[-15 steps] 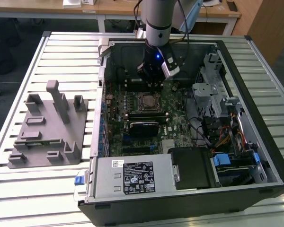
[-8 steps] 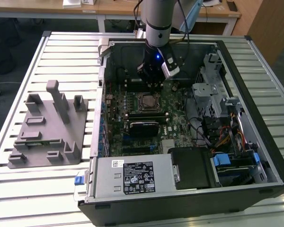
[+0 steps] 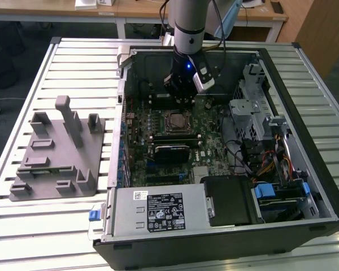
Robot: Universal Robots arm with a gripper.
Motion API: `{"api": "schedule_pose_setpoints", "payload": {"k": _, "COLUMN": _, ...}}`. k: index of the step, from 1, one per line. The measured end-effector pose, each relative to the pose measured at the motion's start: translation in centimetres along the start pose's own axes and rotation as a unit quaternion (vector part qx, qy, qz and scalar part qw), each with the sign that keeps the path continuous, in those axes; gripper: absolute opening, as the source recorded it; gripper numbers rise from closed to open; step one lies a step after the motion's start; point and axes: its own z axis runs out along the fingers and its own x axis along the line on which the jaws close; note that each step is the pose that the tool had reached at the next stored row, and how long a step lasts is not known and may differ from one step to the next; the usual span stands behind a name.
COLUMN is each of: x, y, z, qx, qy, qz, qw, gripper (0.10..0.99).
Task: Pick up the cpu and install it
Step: 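Install the first cpu locking lever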
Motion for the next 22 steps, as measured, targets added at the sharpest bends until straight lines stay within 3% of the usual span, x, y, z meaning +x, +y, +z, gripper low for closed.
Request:
{"api": "schedule_pose_setpoints", "payload": {"k": 5, "x": -0.01, "y": -0.01, "z": 0.04, "qx": 0.0016, "qy": 0.0002, "qz": 0.000, "qw": 1.0000, "gripper": 0.114}}
{"api": "schedule_pose_setpoints", "payload": {"k": 13, "x": -0.02, "y": -0.01, "z": 0.27, "qx": 0.0105, "qy": 0.0019, "qz": 0.000, "qw": 0.9999, "gripper": 0.114}}
{"api": "schedule_pose_setpoints", "payload": {"k": 22, "x": -0.23, "y": -0.01, "z": 0.60, "qx": 0.0106, "qy": 0.0025, "qz": -0.001, "qw": 0.9999, "gripper": 0.114}}
